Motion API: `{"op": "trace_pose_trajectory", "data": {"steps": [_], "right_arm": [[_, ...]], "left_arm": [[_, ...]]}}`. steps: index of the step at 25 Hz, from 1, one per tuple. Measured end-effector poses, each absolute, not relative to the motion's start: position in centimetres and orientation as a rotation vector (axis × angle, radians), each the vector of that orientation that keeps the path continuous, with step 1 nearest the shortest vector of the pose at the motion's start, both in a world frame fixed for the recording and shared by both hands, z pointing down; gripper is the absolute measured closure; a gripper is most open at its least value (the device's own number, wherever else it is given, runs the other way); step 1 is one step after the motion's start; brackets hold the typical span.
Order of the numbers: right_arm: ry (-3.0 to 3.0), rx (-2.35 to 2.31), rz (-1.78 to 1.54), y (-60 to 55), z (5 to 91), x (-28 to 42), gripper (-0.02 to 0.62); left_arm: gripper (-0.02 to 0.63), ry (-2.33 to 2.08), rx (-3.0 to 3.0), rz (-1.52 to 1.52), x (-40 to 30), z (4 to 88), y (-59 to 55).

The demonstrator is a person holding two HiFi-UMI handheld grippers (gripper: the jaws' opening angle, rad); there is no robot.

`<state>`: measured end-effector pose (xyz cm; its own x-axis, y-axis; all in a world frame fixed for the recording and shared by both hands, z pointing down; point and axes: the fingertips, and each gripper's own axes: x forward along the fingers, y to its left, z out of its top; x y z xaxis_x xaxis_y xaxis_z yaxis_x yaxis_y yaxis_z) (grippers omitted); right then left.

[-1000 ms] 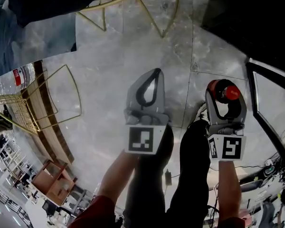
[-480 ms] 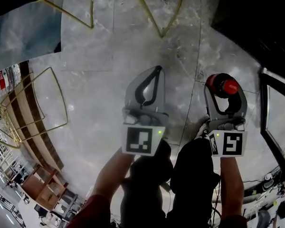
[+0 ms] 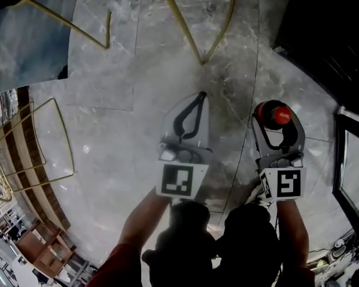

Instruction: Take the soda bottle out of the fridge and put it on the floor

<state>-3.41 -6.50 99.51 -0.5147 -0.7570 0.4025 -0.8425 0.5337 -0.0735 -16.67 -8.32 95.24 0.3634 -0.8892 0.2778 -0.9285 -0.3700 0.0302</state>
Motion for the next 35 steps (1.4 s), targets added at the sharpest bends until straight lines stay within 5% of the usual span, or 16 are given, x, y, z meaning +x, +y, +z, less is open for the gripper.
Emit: {"op": "trace_pose_trajectory", "data": {"steps": [35], "right_arm": [[-2.486, 1.365, 0.339, -12.7, 108.4, -8.0, 0.296]], "left_arm": [[0.606, -1.722, 2.448, 0.285, -17.6, 97.9, -7.2]]}}
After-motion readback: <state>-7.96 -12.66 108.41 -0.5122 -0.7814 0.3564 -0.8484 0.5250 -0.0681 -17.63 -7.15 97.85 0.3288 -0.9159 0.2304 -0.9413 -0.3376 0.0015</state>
